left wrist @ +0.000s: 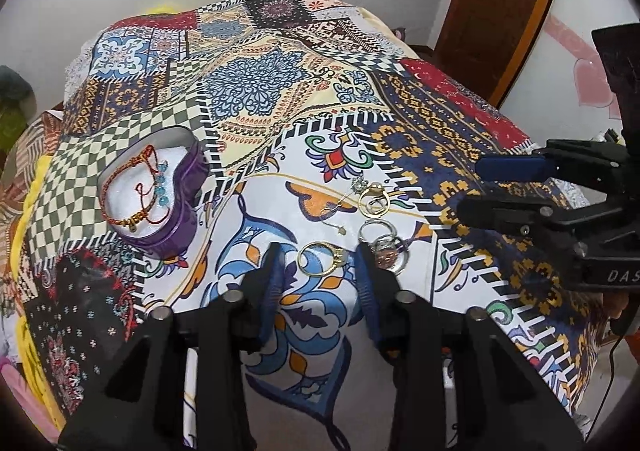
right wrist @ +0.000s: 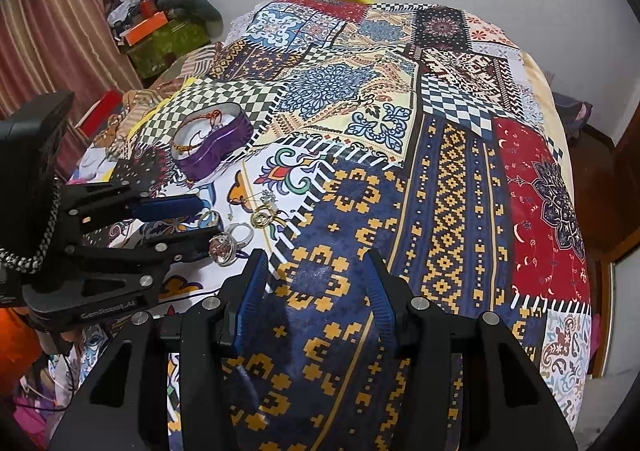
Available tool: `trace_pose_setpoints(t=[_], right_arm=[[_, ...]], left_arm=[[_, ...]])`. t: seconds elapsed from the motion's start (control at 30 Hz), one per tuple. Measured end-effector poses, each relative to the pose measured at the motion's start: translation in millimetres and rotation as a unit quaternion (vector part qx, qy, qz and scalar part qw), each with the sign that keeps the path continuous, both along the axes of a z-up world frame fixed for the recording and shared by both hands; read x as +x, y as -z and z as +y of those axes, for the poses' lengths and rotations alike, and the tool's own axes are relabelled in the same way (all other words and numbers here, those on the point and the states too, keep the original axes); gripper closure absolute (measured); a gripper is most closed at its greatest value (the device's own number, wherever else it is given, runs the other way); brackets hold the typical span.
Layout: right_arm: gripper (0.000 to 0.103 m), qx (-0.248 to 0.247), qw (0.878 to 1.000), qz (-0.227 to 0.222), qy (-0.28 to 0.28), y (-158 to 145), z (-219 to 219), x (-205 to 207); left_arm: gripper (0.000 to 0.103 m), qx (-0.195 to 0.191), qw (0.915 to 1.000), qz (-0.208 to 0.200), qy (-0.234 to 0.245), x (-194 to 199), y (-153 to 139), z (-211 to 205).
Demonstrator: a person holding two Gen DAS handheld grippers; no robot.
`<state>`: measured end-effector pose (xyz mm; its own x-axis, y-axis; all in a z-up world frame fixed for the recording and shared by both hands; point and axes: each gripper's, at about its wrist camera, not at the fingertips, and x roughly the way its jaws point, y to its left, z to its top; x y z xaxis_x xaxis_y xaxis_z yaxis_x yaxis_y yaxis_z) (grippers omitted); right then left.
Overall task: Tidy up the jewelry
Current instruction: 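Move both open tools back to the rings on the quilt, then grasp a gold ring with the left tool while the right tool grasps a silver ring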
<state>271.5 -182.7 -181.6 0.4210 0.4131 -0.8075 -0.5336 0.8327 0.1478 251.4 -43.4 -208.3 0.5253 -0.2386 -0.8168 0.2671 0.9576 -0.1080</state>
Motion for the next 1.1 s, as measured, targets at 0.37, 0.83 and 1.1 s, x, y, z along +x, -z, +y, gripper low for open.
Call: trace_pose_setpoints(t=[0.37, 0.83, 1.1], right_arm=[[0.058, -0.01, 0.999, -0.005, -0.046, 1.0, 33.8, -18.7], [0.083, -0.076, 0.994, -0.02, -0.072, 14.4, 74.9, -17.8], [0.084, -0.062, 0.996, -0.023, -0.062, 8.9, 67.8, -21.6]], left_arm=[[0.078, -0.014, 0.9998, -0.009, -0.013, -18.8, -4.8, 12.1], [0.078, -0.028, 0.9989, -0.012, -0.035, -57.1, -4.9, 37.4], [0.078, -0.031, 0.9988, -0.019, -0.032, -59.0, -8.6, 33.9]])
